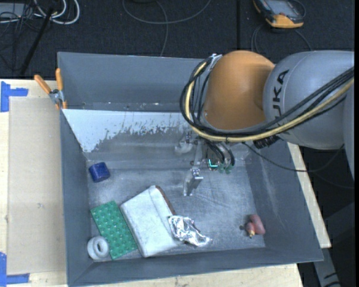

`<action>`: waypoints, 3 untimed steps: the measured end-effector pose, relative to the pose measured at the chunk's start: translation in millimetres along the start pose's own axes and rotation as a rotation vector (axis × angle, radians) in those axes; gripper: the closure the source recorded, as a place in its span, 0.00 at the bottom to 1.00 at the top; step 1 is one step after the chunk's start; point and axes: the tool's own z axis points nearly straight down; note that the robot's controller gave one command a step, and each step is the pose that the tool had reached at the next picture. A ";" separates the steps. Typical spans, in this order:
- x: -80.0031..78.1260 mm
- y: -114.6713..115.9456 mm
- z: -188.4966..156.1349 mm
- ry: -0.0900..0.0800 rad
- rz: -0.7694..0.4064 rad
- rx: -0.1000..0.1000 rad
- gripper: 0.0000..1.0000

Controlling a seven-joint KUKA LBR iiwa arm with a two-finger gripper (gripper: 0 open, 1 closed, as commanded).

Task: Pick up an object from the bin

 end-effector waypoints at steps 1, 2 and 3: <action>20.9 71.9 108.1 -0.011 -0.356 0.010 0.00; -16.6 72.6 81.6 -0.014 -0.433 0.002 0.00; -12.2 79.4 83.1 -0.010 -0.571 0.002 0.00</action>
Offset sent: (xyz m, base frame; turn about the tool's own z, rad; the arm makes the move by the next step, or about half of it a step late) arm -0.0261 0.0754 -0.1128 -0.3583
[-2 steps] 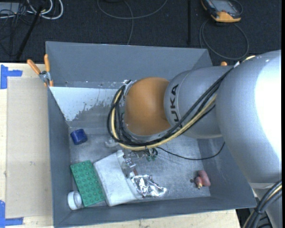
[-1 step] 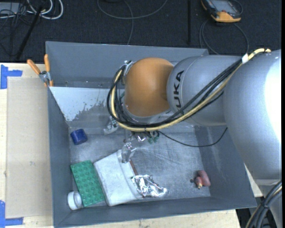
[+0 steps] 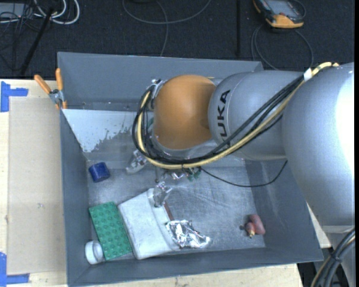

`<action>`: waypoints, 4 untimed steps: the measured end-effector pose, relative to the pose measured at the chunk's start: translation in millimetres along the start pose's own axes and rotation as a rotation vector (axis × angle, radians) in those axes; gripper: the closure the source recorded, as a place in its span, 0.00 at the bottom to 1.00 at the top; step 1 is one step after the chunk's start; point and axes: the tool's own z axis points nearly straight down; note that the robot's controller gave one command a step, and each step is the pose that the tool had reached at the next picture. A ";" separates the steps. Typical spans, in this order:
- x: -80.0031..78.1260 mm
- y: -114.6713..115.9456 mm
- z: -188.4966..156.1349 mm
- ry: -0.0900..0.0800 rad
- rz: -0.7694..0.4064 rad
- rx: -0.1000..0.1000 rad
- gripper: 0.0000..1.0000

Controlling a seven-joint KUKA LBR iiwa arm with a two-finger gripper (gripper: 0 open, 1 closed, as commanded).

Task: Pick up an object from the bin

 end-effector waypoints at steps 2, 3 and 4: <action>-3.1 -0.5 23.4 0.003 -0.011 -0.001 0.00; -6.2 -1.0 20.7 -0.009 -0.008 0.002 1.00; -7.8 -1.1 -29.6 -0.003 -0.005 0.001 1.00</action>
Offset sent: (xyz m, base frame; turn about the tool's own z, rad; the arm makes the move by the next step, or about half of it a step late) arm 0.0002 0.0008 -0.0297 -0.0183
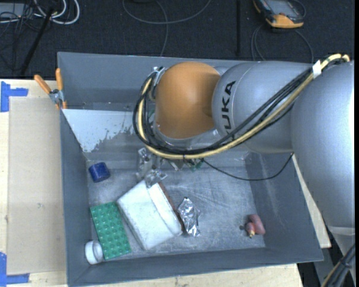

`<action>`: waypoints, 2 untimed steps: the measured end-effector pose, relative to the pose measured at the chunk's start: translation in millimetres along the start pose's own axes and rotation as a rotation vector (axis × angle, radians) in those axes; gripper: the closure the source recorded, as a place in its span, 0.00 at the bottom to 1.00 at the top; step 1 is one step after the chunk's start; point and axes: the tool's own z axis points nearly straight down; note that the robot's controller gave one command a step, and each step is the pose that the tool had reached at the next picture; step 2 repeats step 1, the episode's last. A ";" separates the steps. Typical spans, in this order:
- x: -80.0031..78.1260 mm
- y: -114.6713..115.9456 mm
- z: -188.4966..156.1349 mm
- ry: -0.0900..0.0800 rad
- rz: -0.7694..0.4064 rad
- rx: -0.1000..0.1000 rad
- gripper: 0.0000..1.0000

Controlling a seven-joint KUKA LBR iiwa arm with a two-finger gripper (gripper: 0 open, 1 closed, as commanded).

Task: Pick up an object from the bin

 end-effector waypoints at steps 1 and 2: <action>-1.1 0.2 -24.1 0.001 0.003 -0.001 1.00; -1.1 0.2 -24.1 0.001 0.003 -0.001 1.00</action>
Offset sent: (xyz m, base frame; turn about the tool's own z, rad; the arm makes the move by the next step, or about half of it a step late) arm 0.0001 -0.0001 0.0233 0.0000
